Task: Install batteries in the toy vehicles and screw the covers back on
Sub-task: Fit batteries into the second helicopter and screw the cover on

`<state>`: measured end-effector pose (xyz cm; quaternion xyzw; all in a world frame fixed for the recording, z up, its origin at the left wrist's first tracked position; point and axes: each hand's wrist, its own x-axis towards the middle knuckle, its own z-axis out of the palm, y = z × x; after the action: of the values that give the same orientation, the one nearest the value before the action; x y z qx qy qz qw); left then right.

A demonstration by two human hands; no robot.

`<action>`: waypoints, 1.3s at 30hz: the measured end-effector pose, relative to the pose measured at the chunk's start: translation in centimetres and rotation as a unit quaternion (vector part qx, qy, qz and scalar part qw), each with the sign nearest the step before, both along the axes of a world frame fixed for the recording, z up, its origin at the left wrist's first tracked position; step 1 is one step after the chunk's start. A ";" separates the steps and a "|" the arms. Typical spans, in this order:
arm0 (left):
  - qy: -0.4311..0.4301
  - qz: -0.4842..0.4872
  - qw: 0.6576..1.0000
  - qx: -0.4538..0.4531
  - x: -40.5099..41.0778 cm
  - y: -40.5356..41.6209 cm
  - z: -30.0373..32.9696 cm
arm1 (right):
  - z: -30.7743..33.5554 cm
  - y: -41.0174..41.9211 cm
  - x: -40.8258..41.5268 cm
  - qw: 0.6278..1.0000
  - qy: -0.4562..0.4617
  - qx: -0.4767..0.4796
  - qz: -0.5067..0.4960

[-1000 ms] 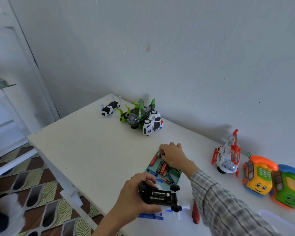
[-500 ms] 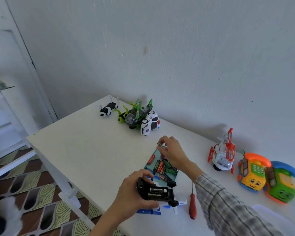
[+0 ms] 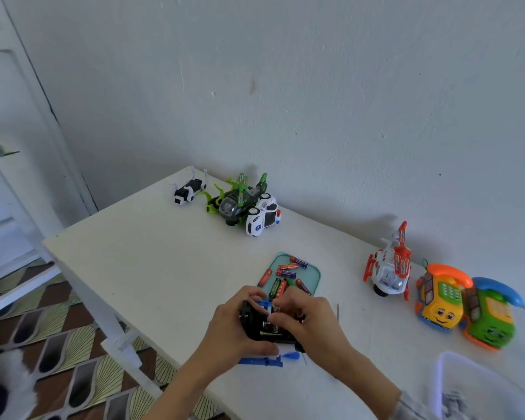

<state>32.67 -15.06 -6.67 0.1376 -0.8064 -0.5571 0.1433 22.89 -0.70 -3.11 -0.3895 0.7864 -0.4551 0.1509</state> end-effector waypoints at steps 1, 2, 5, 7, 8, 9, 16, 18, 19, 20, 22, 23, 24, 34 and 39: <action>-0.003 -0.002 1.000 -0.001 0.0 -0.1 0.0 | -0.4 0.0 0.1 0.999 0.043 0.013 0.016; -0.006 -0.006 1.000 -0.002 0.0 -0.1 0.0 | -0.6 -0.1 0.1 0.995 0.085 0.026 0.036; -0.013 -0.011 1.000 -0.002 -0.1 -0.4 -0.2 | -1.1 -0.3 0.1 0.970 0.213 0.049 0.110; -0.016 -0.012 1.000 0.000 -0.2 -0.5 -0.3 | -1.5 -0.6 -0.1 0.937 0.304 0.072 0.154; -0.016 -0.013 1.000 0.000 -0.2 -0.5 -0.4 | -1.6 -0.6 -0.2 0.925 0.329 0.090 0.166; -0.016 -0.014 1.000 -0.001 -0.2 -0.5 -0.4 | -1.8 -0.7 -0.3 0.919 0.339 0.102 0.172; -0.012 -0.015 1.000 -0.019 0.0 -0.4 -0.1 | -2.6 0.4 0.2 0.903 0.368 0.120 0.187; -0.011 -0.018 1.000 -0.019 0.1 -0.3 0.1 | -2.9 0.6 0.3 0.901 0.381 0.111 0.174; -0.009 -0.018 1.000 -0.020 0.1 -0.4 0.1 | -3.0 0.6 0.3 0.902 0.384 0.107 0.165; -0.005 -0.017 1.000 -0.021 0.0 -0.4 0.1 | -3.1 0.6 0.2 0.905 0.382 0.106 0.157; -0.003 -0.016 1.000 -0.018 -0.1 -0.6 0.0 | -3.5 0.6 -0.1 0.912 0.366 0.112 0.147; -0.005 -0.015 1.000 -0.015 -0.1 -0.6 0.0 | -3.6 0.6 -0.4 0.917 0.354 0.110 0.147; -0.005 -0.015 1.000 -0.013 -0.1 -0.7 0.0 | -3.7 0.6 -0.6 0.932 0.317 0.102 0.146; 0.010 -0.015 1.000 -0.017 0.0 -0.7 -0.4 | -3.3 3.8 0.0 0.997 -0.056 -0.056 0.004; 0.006 -0.043 0.999 -0.033 0.6 -0.7 -0.7 | -5.5 3.6 0.5 0.996 -0.056 -0.027 -0.067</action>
<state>33.24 -15.75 -7.34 0.0946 -0.8287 -0.5365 0.1287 23.37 2.88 -8.60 -0.3136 0.7885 -0.5062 0.1539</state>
